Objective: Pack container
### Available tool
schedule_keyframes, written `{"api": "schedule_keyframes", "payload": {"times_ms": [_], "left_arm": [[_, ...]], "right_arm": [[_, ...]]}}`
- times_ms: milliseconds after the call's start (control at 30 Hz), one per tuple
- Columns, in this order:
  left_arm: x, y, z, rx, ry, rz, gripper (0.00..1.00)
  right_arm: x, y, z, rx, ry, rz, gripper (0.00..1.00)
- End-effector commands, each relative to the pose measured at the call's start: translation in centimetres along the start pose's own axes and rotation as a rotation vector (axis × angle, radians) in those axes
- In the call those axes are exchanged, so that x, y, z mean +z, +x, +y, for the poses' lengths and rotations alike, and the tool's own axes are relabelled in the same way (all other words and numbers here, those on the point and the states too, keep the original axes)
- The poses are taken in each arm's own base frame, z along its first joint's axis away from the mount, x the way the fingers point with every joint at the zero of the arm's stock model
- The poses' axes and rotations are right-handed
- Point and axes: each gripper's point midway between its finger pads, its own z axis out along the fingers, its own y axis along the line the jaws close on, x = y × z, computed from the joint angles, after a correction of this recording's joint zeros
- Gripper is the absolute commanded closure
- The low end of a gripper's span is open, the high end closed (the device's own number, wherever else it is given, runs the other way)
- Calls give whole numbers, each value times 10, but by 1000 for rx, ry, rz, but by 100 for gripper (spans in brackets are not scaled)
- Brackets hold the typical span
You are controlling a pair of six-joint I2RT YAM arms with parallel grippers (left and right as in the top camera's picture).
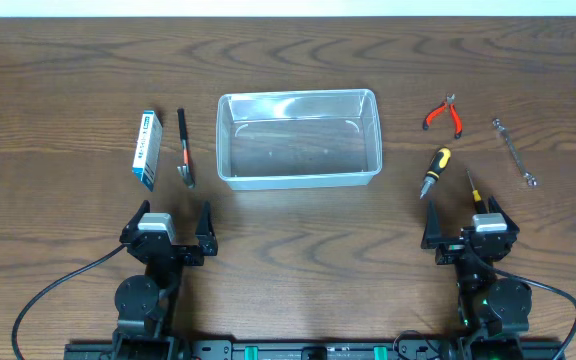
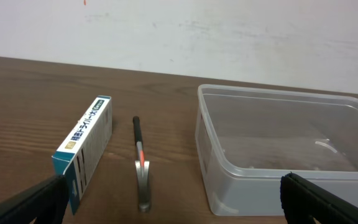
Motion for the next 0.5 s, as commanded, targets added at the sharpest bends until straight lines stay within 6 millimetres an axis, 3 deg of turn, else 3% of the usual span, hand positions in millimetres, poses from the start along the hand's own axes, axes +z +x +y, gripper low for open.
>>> {"api": "schedule_keyframes", "payload": {"times_ms": [0,467], "left_arm": [[1,16,4,-2,-17,57,2],[1,16,4,-2,-17,57,2]], "right_arm": [[0,1,1,9,-7,0,1],[0,1,1,9,-7,0,1]]}}
